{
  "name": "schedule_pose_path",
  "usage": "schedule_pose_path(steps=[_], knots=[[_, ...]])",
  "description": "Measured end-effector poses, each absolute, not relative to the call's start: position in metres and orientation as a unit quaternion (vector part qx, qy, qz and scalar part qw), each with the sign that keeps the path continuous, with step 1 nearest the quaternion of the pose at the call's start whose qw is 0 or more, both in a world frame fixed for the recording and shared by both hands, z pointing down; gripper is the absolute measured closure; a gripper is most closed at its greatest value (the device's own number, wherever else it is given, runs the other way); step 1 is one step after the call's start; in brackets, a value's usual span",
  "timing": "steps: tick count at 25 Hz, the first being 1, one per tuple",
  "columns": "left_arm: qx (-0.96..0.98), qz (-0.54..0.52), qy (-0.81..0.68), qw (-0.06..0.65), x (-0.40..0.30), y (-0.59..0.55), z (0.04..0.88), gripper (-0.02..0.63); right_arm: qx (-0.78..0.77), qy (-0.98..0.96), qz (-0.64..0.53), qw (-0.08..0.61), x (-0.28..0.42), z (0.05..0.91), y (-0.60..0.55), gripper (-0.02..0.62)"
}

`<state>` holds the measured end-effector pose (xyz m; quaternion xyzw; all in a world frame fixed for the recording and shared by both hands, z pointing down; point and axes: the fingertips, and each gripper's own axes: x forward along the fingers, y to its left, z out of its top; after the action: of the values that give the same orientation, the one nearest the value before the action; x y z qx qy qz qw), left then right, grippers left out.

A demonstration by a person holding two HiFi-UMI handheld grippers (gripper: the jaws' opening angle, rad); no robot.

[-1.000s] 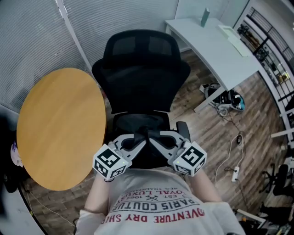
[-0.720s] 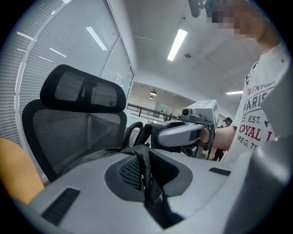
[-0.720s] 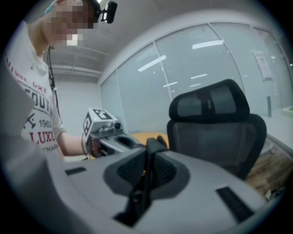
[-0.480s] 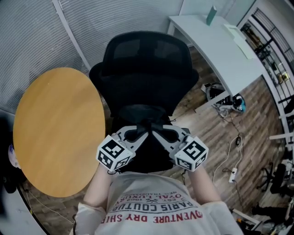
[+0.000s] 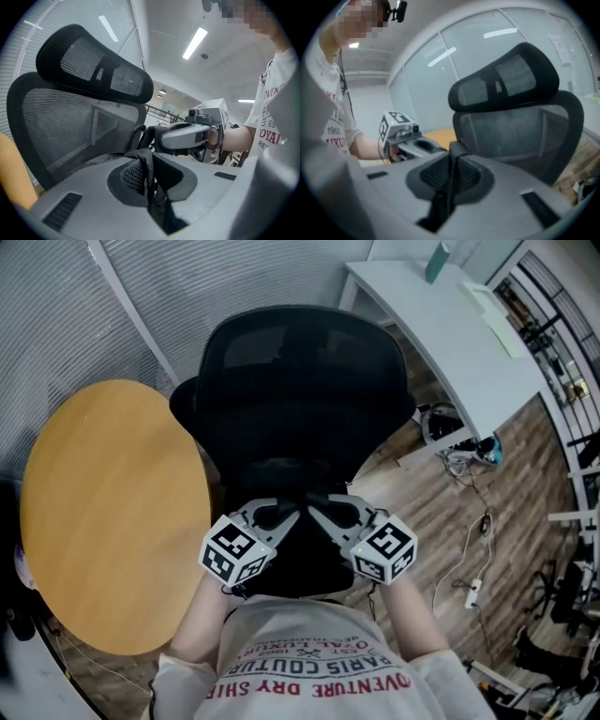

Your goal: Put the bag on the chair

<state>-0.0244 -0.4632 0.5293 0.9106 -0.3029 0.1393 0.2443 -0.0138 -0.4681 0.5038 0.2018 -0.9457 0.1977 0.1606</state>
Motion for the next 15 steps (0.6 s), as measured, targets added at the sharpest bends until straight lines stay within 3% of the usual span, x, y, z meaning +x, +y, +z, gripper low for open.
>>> schedule_pose_path(steps=[15], knots=[[0.907,0.124,-0.268,0.301,-0.022,-0.467,0.583,0.551,0.213,-0.938,0.199,0.187,-0.001,0.556,-0.478,0.540]])
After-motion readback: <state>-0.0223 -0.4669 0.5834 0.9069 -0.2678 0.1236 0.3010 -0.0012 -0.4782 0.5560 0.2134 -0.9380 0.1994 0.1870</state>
